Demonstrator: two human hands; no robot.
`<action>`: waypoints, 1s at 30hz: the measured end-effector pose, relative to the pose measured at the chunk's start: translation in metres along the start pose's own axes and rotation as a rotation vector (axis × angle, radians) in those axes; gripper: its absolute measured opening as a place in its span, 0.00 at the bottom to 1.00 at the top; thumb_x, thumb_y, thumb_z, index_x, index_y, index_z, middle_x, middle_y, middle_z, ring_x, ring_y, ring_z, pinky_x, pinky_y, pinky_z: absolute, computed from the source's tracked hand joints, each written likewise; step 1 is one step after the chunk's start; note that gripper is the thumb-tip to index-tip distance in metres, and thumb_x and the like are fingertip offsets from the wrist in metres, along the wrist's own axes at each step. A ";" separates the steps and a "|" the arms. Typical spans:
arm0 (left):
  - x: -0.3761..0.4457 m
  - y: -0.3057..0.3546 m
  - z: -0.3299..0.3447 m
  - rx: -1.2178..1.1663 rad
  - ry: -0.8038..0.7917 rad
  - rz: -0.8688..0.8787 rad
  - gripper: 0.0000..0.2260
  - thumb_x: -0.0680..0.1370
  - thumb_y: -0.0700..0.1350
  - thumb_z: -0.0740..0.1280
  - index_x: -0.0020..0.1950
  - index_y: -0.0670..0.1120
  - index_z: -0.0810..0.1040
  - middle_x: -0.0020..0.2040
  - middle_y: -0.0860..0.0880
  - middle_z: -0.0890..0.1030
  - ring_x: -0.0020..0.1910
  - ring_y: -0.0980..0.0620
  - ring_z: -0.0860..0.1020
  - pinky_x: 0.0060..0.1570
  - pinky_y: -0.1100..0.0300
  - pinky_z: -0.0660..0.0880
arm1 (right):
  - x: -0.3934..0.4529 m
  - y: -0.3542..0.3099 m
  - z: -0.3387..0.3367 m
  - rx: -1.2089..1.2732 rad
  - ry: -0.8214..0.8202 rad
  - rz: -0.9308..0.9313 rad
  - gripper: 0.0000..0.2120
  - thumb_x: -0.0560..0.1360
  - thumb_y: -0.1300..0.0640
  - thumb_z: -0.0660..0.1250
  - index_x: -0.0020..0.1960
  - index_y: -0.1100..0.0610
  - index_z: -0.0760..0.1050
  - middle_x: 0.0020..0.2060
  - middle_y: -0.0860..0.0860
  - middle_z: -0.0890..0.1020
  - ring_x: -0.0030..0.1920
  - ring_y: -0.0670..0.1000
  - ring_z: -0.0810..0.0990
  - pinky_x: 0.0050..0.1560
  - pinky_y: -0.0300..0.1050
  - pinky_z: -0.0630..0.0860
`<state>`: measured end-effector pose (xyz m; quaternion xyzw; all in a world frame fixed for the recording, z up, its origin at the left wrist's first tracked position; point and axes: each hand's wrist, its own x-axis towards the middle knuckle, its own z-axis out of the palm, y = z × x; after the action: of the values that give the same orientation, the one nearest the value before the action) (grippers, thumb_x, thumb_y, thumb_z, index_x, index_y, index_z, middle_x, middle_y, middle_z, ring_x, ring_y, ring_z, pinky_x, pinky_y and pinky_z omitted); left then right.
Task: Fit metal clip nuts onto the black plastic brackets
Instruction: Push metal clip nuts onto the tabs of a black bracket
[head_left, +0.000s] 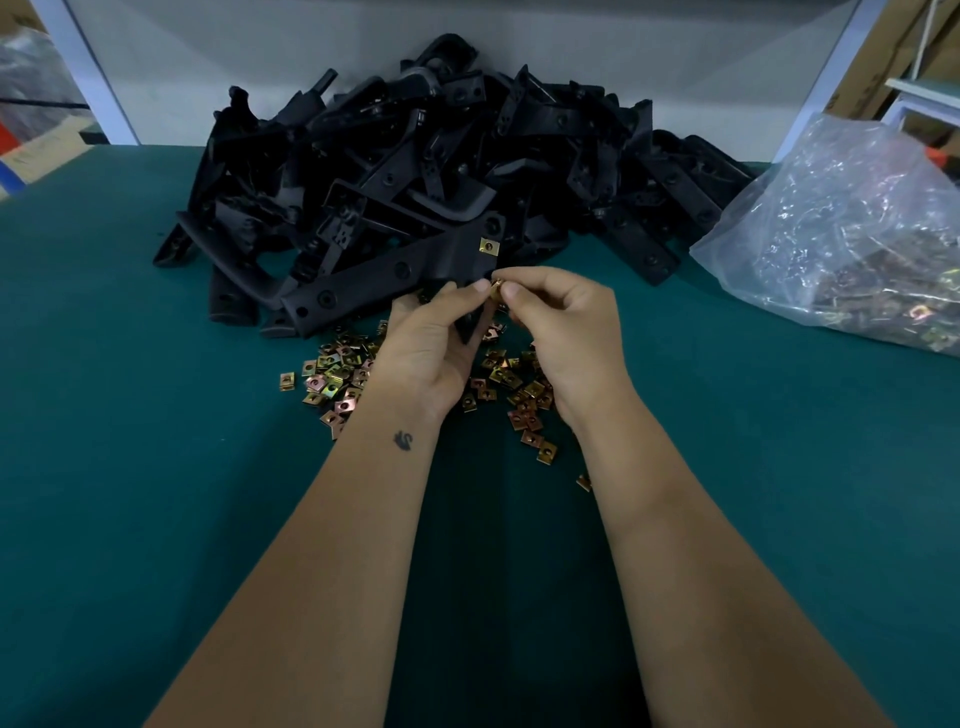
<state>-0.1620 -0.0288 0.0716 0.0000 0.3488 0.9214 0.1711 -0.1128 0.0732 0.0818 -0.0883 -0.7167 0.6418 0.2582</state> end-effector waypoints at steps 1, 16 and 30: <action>0.000 0.000 0.000 0.000 0.009 -0.005 0.28 0.75 0.28 0.68 0.74 0.37 0.66 0.51 0.45 0.80 0.49 0.53 0.82 0.45 0.62 0.81 | 0.000 0.000 0.000 -0.017 0.009 -0.011 0.08 0.76 0.65 0.69 0.48 0.53 0.84 0.42 0.46 0.85 0.45 0.41 0.82 0.51 0.35 0.78; -0.001 0.000 0.002 0.015 0.042 -0.008 0.25 0.76 0.31 0.69 0.73 0.34 0.68 0.60 0.39 0.80 0.54 0.49 0.81 0.45 0.61 0.81 | -0.005 0.000 0.007 -0.343 0.060 -0.229 0.07 0.74 0.62 0.73 0.51 0.58 0.84 0.46 0.50 0.83 0.46 0.42 0.79 0.49 0.31 0.74; -0.001 -0.001 0.000 -0.046 -0.058 0.049 0.25 0.74 0.29 0.69 0.71 0.37 0.69 0.44 0.47 0.86 0.47 0.54 0.85 0.46 0.62 0.80 | -0.003 -0.005 0.008 0.152 0.071 0.040 0.04 0.75 0.64 0.71 0.46 0.56 0.83 0.39 0.46 0.84 0.41 0.38 0.80 0.46 0.32 0.76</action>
<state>-0.1606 -0.0284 0.0709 0.0313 0.3224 0.9327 0.1586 -0.1127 0.0642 0.0850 -0.1056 -0.6544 0.6958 0.2763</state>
